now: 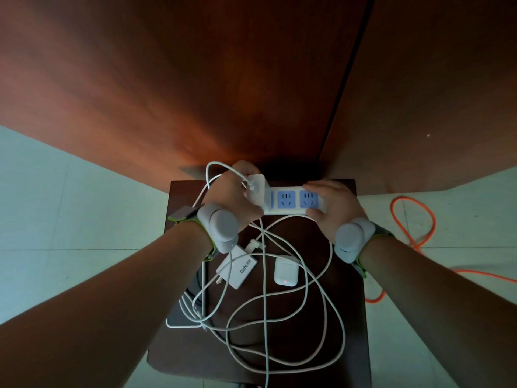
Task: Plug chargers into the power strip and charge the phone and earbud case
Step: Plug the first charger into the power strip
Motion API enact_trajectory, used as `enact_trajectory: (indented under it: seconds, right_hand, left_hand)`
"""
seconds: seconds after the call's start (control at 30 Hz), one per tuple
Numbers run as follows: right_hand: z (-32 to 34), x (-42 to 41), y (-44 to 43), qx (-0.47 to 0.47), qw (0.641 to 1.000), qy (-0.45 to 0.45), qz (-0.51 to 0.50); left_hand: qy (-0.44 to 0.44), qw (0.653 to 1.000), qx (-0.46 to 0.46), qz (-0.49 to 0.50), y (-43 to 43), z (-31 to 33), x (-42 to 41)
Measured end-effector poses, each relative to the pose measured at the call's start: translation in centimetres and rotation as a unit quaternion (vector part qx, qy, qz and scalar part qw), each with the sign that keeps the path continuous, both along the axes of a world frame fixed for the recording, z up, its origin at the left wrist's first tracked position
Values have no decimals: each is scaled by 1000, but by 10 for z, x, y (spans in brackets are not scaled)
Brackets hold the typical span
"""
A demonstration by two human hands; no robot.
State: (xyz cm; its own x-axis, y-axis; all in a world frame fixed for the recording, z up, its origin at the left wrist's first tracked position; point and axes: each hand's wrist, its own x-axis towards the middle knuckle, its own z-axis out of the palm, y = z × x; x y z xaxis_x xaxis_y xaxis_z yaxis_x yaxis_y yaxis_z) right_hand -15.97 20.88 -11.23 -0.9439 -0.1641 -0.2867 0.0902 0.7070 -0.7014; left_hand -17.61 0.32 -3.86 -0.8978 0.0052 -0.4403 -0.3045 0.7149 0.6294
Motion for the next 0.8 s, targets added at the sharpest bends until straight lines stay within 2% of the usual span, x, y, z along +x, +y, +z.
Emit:
enact_trajectory:
  seconds: [0.5,0.63,0.8]
  right_hand:
    - [-7,-2,0,2,1000,6,2]
    - [-8,-2,0,2,1000,14,1]
    - [-11,-1,1,7,1000,17,4]
  left_hand:
    - [22,998,-42,-35,0,-12,1]
    - [53,996,-49,-45,2,-9,2]
    - [45,998,-34,-9,5,-20,11]
